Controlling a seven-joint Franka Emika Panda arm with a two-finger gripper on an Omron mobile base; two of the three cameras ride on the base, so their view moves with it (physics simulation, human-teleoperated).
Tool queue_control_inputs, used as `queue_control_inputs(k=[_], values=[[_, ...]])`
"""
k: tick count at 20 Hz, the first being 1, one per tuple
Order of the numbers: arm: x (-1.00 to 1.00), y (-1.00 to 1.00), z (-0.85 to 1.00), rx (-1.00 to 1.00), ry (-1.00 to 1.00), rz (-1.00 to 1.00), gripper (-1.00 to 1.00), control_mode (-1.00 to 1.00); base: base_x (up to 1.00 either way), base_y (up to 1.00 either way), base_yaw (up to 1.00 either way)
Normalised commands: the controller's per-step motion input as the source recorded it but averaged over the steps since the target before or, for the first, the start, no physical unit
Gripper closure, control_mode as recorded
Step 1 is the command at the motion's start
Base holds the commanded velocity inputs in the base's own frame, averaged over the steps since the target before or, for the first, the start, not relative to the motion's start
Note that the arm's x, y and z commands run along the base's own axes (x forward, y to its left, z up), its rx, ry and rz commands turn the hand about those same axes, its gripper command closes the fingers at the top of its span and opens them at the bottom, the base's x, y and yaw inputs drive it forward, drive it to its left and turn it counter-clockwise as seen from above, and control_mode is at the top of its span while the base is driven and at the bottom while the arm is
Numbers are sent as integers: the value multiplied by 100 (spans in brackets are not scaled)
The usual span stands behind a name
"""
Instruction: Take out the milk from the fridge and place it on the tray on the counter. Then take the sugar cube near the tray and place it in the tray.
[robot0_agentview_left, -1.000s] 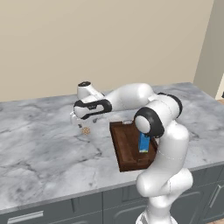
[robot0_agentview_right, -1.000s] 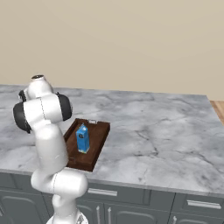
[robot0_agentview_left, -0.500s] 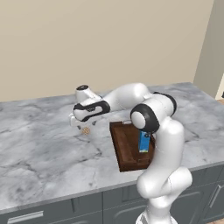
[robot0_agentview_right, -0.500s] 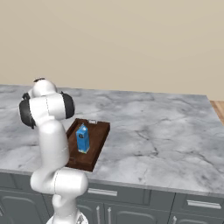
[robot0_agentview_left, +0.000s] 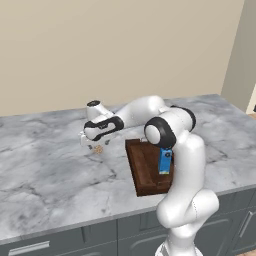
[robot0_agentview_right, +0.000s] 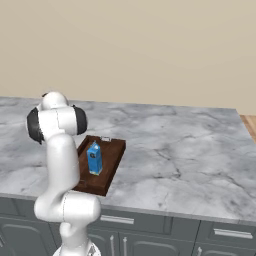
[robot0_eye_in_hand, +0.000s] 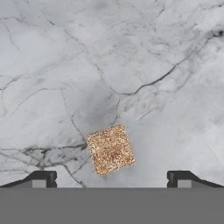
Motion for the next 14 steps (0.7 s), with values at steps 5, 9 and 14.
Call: queue_control_inputs(k=[5, 9, 14], values=[[26, 0, -13, 1, 0, 0, -100, -100, 0, 0, 0], [12, 0, -9, 0, 0, 0, -100, -100, 0, 0, 0], [-10, 0, 0, 0, 0, -3, -100, -100, 0, 0, 0]])
